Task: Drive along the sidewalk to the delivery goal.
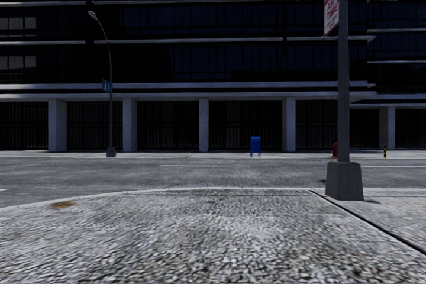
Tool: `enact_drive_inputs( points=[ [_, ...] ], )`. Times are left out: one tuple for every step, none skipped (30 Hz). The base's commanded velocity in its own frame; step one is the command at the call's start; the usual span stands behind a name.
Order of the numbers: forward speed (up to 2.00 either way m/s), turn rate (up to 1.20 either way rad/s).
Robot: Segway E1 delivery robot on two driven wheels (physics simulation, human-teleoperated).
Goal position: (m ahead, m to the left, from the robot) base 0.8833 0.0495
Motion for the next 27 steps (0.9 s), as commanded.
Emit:
enact_drive_inputs(
  points=[
    [1.22, 0.00],
    [1.18, 0.00],
    [1.18, 0.00],
    [1.05, 0.00],
    [0.88, 0.00],
    [0.67, 0.00],
    [0.49, 0.00],
    [0.36, 0.00],
    [0.29, 0.00],
    [0.27, 0.00],
    [0.25, 0.00],
    [0.25, 0.00],
    [0.25, 0.00],
    [0.25, 0.00],
    [0.25, 0.00],
    [0.25, 0.00],
    [0.25, 0.00],
    [0.01, 0.00],
    [0.00, 0.00],
    [0.00, 0.00],
    [0.00, 0.00],
    [0.00, 0.00],
    [0.00, 0.00],
    [0.00, 0.00],
    [0.00, 0.00],
    [0.00, 0.00],
    [0.00, 0.00]
  ],
)
